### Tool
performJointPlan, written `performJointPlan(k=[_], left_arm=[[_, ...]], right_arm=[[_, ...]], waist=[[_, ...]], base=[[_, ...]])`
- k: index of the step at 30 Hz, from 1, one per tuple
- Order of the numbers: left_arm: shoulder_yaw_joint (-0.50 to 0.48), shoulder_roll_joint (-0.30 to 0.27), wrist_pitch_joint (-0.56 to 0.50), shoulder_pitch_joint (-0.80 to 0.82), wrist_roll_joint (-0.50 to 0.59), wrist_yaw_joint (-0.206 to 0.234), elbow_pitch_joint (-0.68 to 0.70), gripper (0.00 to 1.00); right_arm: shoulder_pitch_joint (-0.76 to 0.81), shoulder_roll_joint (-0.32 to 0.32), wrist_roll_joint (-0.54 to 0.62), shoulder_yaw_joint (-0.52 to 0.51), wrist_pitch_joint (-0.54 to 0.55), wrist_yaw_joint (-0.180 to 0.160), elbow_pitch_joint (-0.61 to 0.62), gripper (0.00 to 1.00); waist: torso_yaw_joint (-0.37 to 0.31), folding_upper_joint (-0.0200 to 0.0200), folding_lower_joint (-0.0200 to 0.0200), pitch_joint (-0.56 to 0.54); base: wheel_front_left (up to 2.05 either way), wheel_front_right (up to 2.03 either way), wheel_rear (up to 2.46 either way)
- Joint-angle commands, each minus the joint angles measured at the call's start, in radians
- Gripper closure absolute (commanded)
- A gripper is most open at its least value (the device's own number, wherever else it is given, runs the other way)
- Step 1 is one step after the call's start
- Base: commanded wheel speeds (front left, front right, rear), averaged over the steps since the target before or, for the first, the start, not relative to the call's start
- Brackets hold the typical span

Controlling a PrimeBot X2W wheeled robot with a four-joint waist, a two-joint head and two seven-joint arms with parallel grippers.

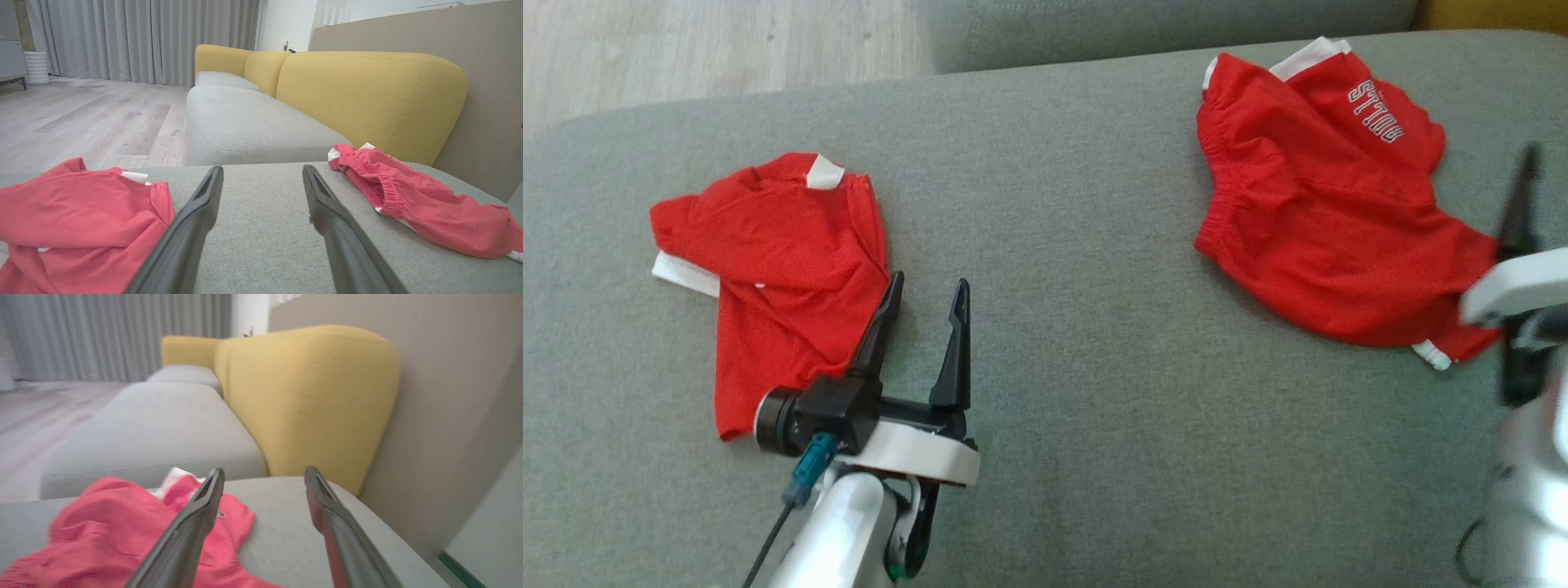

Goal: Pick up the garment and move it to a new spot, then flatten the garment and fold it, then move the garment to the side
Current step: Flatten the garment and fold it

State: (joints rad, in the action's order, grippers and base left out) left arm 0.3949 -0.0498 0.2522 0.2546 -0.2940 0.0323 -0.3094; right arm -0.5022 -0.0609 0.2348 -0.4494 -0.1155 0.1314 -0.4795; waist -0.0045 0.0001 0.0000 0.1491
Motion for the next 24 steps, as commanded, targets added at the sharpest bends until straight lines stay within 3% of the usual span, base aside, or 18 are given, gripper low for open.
performJointPlan(k=[1,7,10,18,24], left_arm=[[-0.032,0.000,0.010,0.009,-0.003,0.004,0.031,0.00],[-0.035,0.000,0.010,-0.004,0.000,0.003,0.035,0.00],[-0.032,0.000,0.010,-0.007,0.000,0.001,0.037,0.00],[-0.023,0.000,0.010,0.008,0.010,-0.004,0.041,0.00],[-0.007,0.000,0.010,0.034,0.007,-0.006,0.042,0.00]], right_arm=[[0.008,0.005,-0.025,0.053,-0.019,-0.001,0.042,0.00],[0.176,0.010,-0.331,0.416,-0.104,-0.001,0.154,0.00],[0.255,0.010,-0.403,0.521,-0.124,-0.001,0.203,0.00],[0.279,0.010,-0.356,0.607,-0.131,-0.001,0.198,0.00],[0.187,0.010,-0.289,0.623,-0.041,-0.001,0.093,0.00]], waist=[[-0.003,-0.0001,0.0000,-0.006],[-0.013,-0.0001,0.0000,-0.025],[-0.013,-0.0001,0.0000,-0.029],[0.015,-0.0001,0.0000,0.012],[0.051,-0.0001,0.0000,0.077]], base=[[0.00,0.00,0.00],[0.00,0.00,0.00],[0.00,0.00,0.00],[0.00,0.00,0.00],[0.00,0.00,0.00]])
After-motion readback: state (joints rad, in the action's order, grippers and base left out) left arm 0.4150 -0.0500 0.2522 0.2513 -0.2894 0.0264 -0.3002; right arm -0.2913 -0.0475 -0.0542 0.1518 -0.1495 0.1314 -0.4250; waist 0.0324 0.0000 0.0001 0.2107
